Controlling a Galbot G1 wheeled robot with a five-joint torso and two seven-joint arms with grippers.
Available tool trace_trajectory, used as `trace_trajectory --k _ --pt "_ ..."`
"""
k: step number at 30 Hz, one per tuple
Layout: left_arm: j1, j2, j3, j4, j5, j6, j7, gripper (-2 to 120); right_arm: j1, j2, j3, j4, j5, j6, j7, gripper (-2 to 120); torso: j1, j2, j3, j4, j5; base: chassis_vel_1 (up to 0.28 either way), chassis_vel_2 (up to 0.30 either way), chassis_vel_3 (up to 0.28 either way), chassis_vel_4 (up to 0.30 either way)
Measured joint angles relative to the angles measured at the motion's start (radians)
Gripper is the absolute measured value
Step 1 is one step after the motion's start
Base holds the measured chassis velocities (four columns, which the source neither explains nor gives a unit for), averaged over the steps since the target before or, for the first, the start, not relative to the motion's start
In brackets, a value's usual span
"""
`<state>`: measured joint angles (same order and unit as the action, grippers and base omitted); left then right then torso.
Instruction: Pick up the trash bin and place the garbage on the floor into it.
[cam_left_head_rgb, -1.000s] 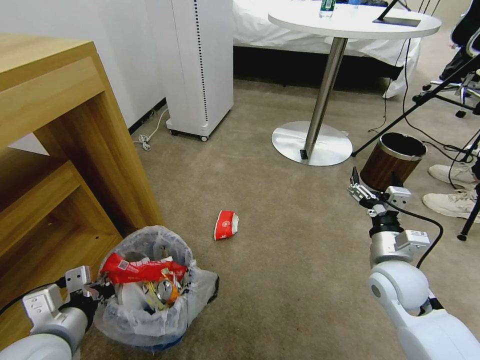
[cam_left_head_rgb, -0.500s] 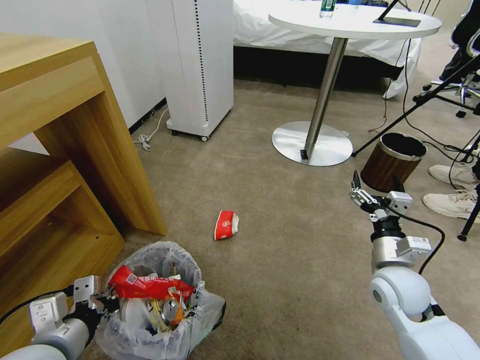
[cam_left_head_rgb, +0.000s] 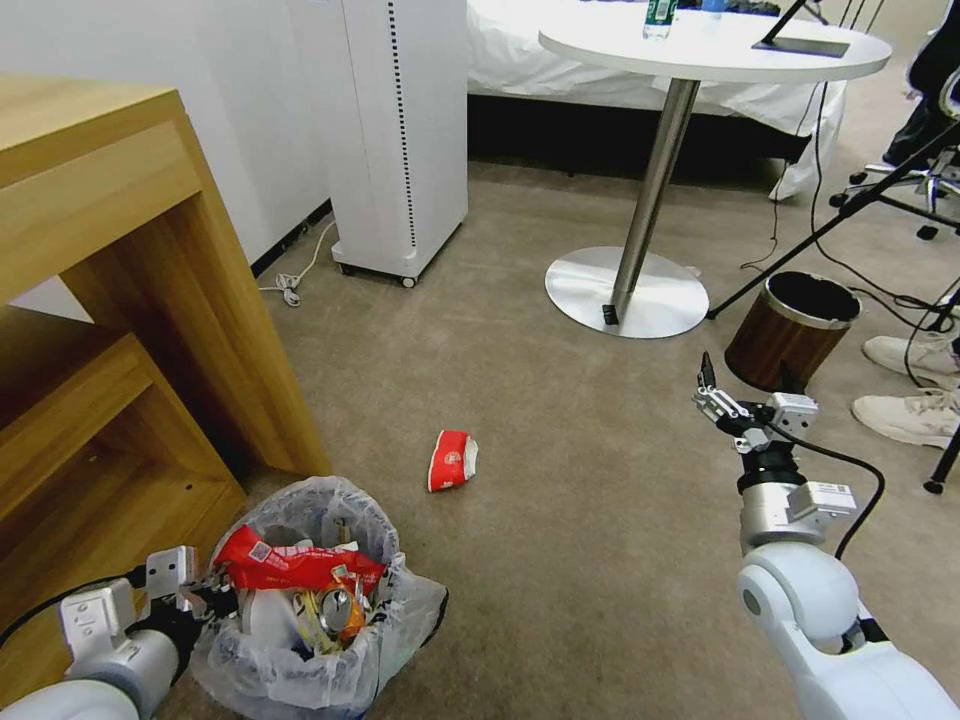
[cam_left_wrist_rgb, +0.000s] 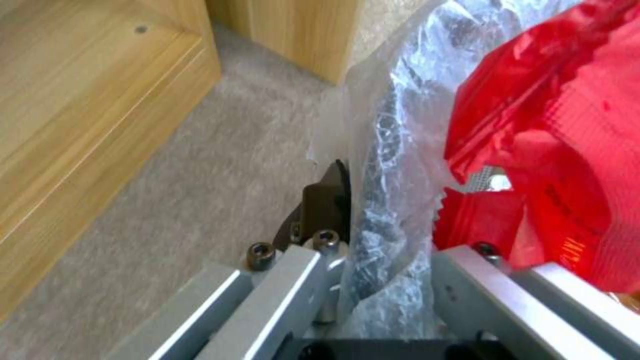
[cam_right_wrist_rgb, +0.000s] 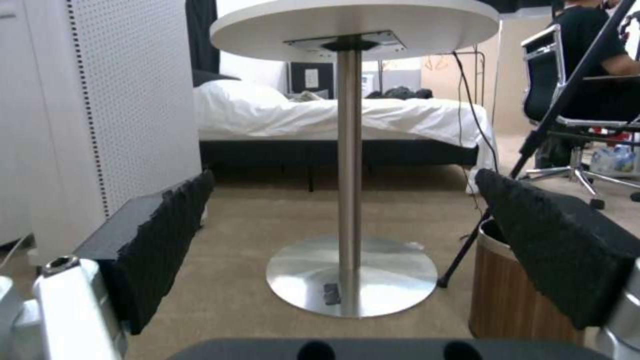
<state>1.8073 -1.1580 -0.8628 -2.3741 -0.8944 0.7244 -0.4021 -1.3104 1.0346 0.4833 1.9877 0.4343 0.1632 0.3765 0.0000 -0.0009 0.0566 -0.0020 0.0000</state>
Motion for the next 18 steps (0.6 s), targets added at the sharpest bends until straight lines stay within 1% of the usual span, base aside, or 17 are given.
trace_trajectory --k 7,15,18 --pt "-0.004 -0.002 0.001 0.005 0.001 -0.004 -0.001 1 0.004 0.0 -0.012 -0.006 -0.002 0.0 0.001 100 0.0 0.0 0.0 -0.0001 0.0001 -0.078 0.073 0.086 -0.083" --pt "-0.01 -0.002 0.002 0.012 0.001 -0.005 -0.001 1 0.016 0.002 -0.027 -0.013 -0.004 -0.004 0.002 100 0.0 0.0 0.0 -0.0001 0.0 -0.023 0.015 0.017 -0.022" --pt "-0.014 0.0 0.002 0.014 0.0 -0.006 0.0 1 0.02 0.001 -0.032 -0.016 -0.004 -0.007 0.002 100 0.0 0.0 0.0 0.0 0.0 -0.051 0.055 0.076 -0.058"
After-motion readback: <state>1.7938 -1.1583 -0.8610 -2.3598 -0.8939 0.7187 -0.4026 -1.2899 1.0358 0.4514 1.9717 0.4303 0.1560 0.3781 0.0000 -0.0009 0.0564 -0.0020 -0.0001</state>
